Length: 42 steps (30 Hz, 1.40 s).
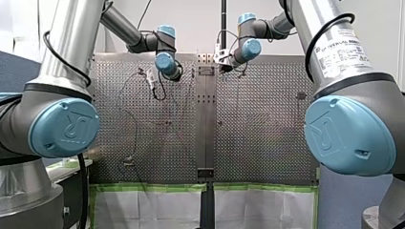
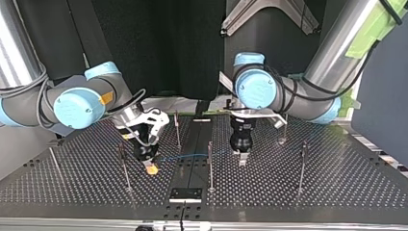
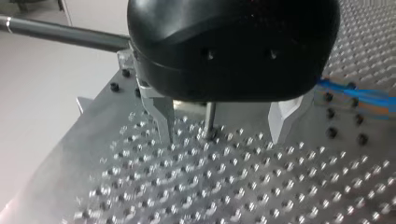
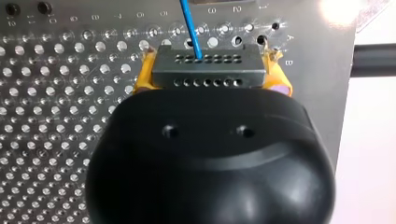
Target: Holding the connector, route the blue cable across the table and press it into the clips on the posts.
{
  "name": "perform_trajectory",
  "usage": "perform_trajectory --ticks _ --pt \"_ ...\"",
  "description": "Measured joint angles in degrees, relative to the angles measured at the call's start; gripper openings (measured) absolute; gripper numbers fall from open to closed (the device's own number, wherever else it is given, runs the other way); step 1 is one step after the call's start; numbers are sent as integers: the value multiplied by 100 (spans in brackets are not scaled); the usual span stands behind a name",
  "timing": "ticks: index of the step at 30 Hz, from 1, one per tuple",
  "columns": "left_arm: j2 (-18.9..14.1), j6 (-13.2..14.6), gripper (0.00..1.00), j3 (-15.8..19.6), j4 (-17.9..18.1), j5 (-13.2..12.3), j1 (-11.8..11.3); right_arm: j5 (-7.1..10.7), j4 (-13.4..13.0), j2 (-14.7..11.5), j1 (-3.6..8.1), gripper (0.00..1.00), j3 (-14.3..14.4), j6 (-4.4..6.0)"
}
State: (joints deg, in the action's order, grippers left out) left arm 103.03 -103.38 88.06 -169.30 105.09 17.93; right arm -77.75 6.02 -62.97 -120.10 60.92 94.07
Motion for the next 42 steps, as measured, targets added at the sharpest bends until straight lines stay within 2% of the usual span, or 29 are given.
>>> perform_trajectory --ticks 4,9,17,25,28,35,42 --pt "-189 48 100 177 -188 -28 119 -1 3 -1 -6 0 -1 0" --pt "-448 53 100 410 -445 -180 254 -3 4 -1 -10 0 -2 1" --pt "-851 127 100 480 -845 -249 449 1 10 -1 -12 0 -1 21" --pt "-1156 36 100 364 -742 -179 764 -4 7 -1 16 0 -2 25" --pt "-1101 16 100 235 -720 -65 909 -4 7 -1 26 0 -1 25" --pt "-765 72 100 -131 -966 296 1281 -5 11 -7 44 0 -1 26" --pt "-410 118 100 -488 -1050 649 1637 -5 4 -9 73 0 -3 26"
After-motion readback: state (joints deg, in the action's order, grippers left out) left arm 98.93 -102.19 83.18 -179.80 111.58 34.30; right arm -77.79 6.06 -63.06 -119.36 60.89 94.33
